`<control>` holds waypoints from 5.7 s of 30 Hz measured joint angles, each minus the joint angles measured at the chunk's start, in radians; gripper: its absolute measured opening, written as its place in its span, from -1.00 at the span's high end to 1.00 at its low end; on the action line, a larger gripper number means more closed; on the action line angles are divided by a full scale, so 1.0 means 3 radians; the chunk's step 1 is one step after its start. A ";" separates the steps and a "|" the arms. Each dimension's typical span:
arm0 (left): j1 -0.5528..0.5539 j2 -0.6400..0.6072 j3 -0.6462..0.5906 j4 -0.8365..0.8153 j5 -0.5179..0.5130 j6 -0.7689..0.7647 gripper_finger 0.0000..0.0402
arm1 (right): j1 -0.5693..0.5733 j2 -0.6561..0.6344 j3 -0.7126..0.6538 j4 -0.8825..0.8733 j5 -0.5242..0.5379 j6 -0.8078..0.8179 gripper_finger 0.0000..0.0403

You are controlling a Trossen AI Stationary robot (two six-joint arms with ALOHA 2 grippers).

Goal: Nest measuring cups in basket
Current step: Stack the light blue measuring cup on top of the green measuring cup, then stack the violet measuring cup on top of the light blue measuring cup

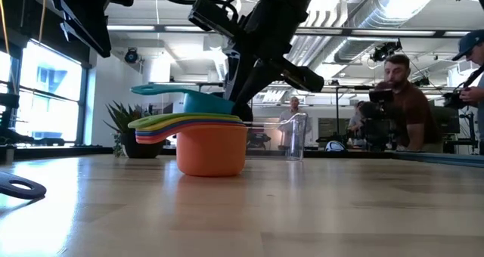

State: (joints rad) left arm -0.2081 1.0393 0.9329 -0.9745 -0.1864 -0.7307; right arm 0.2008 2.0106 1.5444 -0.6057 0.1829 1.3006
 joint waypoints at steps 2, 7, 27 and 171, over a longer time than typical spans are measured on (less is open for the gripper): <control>0.0000 0.0001 0.0000 0.0000 0.0000 0.0000 0.62 | 0.0000 0.0000 0.0000 -0.0001 0.0009 -0.0001 0.99; 0.0000 0.0001 0.0000 0.0000 0.0000 -0.0003 0.62 | 0.0000 0.0000 0.0000 -0.0015 0.0014 -0.0002 0.89; -0.0034 0.0001 0.0000 -0.0002 0.0243 -0.0078 0.62 | -0.0022 -0.0285 0.0000 -0.0244 0.0025 -0.0008 0.71; -0.0746 0.2292 0.0559 0.0190 0.0720 0.3843 0.96 | -0.0298 -0.0744 0.0000 -0.0383 -0.0071 -0.0958 0.70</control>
State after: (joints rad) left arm -0.4320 1.7270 1.1007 -0.9174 0.0297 0.4222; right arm 0.1116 1.7873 1.5444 -0.7204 0.1618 1.0134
